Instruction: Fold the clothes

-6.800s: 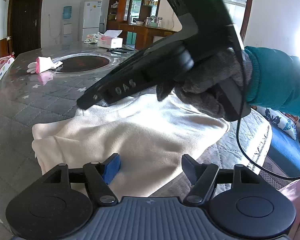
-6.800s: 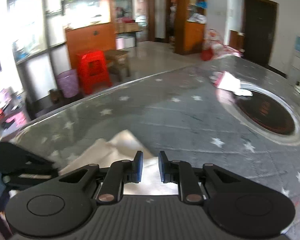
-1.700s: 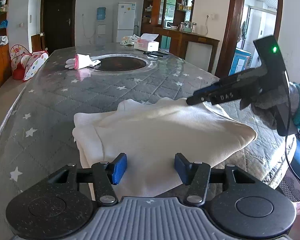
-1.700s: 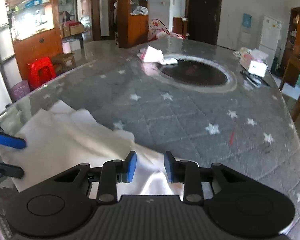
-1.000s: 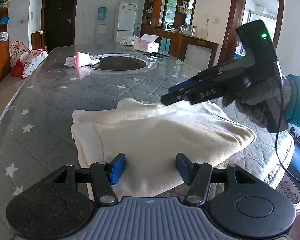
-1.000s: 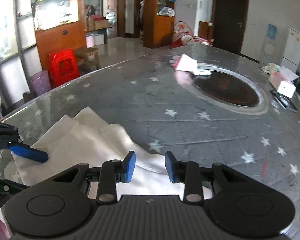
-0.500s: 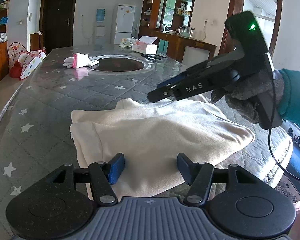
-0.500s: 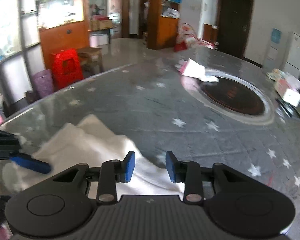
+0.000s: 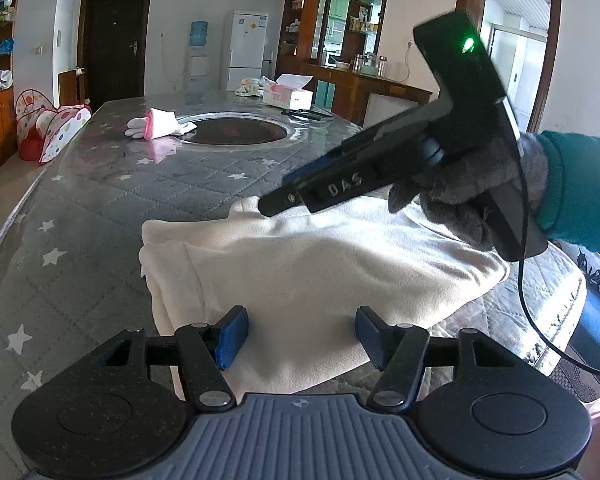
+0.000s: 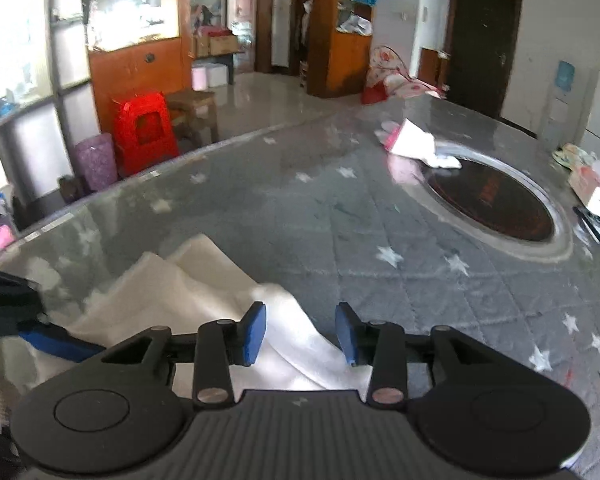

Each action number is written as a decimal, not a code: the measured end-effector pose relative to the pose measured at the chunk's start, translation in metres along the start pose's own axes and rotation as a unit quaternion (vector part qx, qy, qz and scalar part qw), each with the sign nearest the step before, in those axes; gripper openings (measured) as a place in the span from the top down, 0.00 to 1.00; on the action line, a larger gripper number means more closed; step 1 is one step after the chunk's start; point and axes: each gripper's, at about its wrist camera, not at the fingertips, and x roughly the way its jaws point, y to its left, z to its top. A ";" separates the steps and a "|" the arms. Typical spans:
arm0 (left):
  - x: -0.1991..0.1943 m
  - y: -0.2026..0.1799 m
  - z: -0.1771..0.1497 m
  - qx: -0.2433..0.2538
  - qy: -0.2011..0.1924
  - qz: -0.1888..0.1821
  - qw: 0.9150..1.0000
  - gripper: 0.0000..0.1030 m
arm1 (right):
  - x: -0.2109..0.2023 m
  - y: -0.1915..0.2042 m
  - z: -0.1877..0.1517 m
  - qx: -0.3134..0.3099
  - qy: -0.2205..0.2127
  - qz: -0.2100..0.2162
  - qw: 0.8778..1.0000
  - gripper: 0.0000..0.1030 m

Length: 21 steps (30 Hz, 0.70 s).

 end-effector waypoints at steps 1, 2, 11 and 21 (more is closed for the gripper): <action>0.000 0.000 0.000 0.000 0.000 0.000 1.000 0.37 | 0.000 0.003 0.002 -0.004 -0.002 0.009 1.000 0.62; 0.000 0.000 0.000 0.000 0.000 0.000 1.000 0.37 | 0.001 0.006 0.004 -0.008 -0.003 0.015 1.000 0.62; -0.001 0.000 -0.002 0.001 -0.002 0.000 1.000 0.37 | 0.030 0.010 0.005 -0.010 0.020 0.002 1.000 0.49; -0.016 0.008 0.004 -0.015 -0.008 0.015 1.000 0.37 | -0.023 0.009 0.003 -0.024 -0.014 -0.003 1.000 0.47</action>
